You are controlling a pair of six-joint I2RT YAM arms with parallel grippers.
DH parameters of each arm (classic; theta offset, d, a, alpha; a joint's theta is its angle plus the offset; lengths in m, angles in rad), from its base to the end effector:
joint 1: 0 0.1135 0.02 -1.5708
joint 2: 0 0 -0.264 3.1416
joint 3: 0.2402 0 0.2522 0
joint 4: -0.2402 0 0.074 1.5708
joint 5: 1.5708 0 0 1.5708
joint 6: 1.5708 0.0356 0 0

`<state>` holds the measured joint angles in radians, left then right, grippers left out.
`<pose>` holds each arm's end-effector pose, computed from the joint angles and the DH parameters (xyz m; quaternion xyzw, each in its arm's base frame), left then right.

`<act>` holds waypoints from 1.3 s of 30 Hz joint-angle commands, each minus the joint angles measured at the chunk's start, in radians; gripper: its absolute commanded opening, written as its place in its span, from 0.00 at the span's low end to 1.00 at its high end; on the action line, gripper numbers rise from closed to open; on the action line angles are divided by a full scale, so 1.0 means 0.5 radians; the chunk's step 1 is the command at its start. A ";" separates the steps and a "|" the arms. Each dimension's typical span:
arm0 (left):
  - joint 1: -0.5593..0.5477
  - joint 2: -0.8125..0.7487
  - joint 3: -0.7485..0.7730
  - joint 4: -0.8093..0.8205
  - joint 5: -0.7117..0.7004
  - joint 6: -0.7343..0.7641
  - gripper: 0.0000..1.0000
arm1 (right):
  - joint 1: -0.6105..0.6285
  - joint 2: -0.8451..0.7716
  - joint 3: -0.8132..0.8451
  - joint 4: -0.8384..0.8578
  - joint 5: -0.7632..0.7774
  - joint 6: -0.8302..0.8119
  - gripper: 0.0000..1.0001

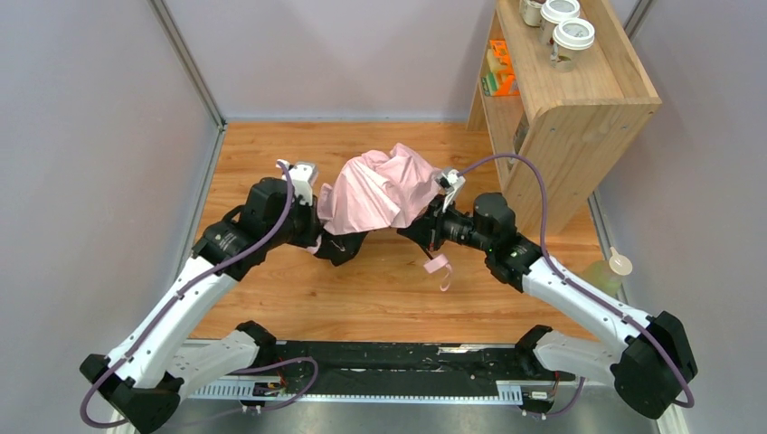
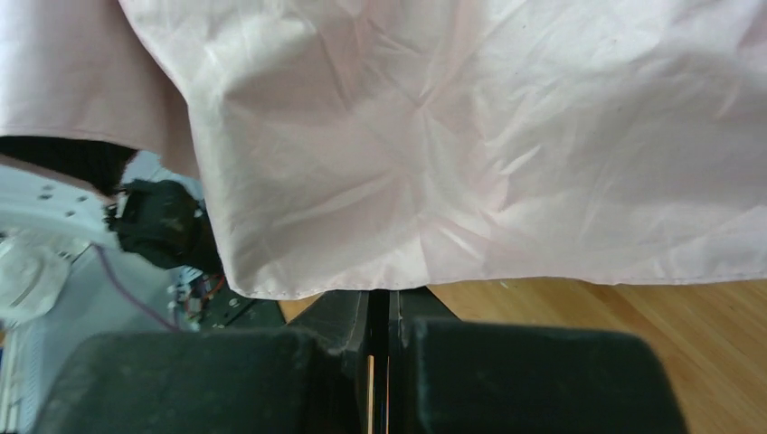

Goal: Put away the umbrella

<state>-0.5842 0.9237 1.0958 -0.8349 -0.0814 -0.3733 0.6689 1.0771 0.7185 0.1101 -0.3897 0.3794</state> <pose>0.1502 -0.0959 0.3578 0.0768 0.8948 -0.1694 0.4058 0.1869 0.1650 0.2899 -0.2293 0.7491 0.4338 0.4450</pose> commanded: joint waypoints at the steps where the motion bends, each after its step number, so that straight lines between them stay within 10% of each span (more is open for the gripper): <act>1: 0.018 0.137 -0.035 0.206 0.460 0.118 0.00 | 0.012 -0.111 0.002 0.614 -0.479 0.063 0.00; 20: 0.039 0.125 -0.596 0.724 0.347 -0.410 0.00 | 0.098 0.340 -0.685 1.262 0.107 0.683 0.00; 30: 0.049 0.570 -0.814 1.010 0.279 -0.398 0.00 | 0.101 0.530 -0.640 0.628 0.276 0.530 0.00; 39: 0.049 0.552 -0.973 1.142 0.356 -0.465 0.00 | 0.098 0.264 -0.032 -1.035 0.533 -0.041 0.80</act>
<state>-0.5659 1.2209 0.6312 -0.3378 0.0696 -0.5804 0.7166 1.3334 0.5816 -0.0090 -0.2295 0.5251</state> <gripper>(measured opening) 0.006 0.631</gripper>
